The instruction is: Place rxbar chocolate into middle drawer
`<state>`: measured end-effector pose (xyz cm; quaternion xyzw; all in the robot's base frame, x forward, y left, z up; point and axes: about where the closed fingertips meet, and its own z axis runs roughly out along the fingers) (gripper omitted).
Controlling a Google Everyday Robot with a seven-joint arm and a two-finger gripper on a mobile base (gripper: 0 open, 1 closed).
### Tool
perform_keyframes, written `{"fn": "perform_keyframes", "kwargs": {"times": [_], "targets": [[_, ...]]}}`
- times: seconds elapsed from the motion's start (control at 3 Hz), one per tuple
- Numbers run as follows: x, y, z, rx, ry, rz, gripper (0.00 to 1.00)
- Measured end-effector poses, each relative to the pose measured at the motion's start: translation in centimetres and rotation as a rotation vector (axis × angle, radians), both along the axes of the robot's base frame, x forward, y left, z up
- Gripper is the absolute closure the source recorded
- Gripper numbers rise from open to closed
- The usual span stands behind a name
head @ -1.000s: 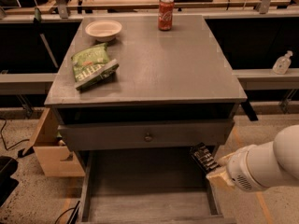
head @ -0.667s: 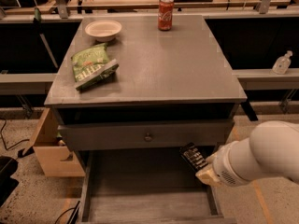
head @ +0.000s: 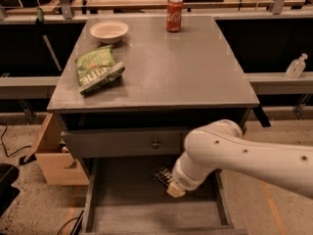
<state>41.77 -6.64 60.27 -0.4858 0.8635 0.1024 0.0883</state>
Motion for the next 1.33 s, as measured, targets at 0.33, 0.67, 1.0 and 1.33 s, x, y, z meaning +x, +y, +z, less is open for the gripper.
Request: {"fn": "perform_keyframes", "kwargs": {"times": [0.33,0.67,1.0,1.33], "targets": [[0.7,3.4,-4.1,-0.042,0.063,0.077,1.00],[0.7,4.4,-4.9,-0.048,0.076,0.102,0.85],[0.6,4.4,-4.9,-0.049,0.078,0.104,0.62],[0.6,4.5,-5.0,-0.050,0.079,0.105,0.38]]}}
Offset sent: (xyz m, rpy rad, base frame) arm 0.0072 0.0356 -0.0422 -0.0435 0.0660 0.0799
